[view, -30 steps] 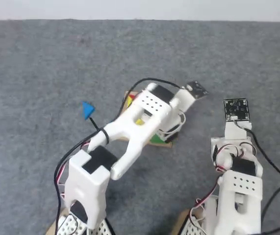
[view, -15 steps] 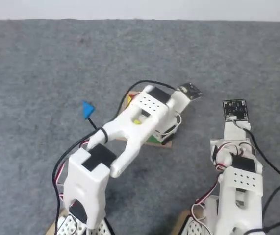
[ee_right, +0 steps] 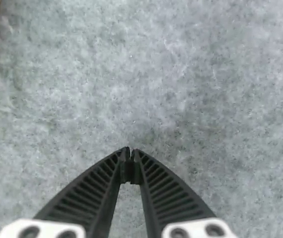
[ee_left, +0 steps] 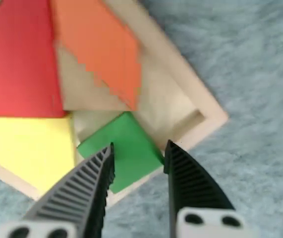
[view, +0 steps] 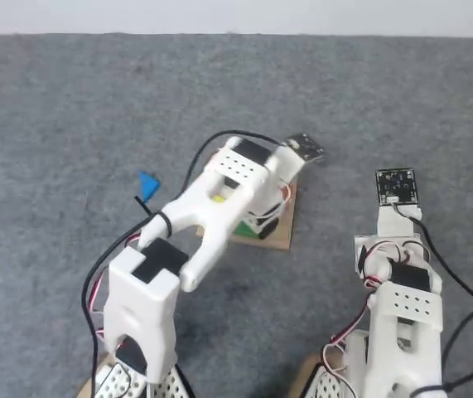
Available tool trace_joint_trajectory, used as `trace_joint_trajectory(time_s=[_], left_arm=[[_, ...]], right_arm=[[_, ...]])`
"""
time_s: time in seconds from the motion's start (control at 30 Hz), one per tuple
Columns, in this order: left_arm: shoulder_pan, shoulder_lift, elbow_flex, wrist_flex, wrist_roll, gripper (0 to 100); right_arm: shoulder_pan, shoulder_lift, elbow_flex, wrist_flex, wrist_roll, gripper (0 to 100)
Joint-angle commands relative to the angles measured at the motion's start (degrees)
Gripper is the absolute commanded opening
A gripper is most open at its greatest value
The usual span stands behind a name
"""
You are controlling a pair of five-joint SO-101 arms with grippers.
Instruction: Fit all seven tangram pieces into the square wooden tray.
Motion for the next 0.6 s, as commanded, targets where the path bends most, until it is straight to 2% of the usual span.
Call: trace_joint_trajectory(time_s=[0.0,0.33,0.57], left_arm=[[-1.93,-0.44,0.13,0.09,-0.97,16],[-1.67,-0.79,-5.23,-2.55,1.93,16],[-3.08,-8.26,-5.76,-1.49,3.96,16]], right_arm=[[-0.57,0.22,-2.81,-1.19,0.35,2.3],[-0.57,0.22,-2.81,-1.19,0.35,2.3],[-0.57,0.22,-2.81,-1.19,0.35,2.3]])
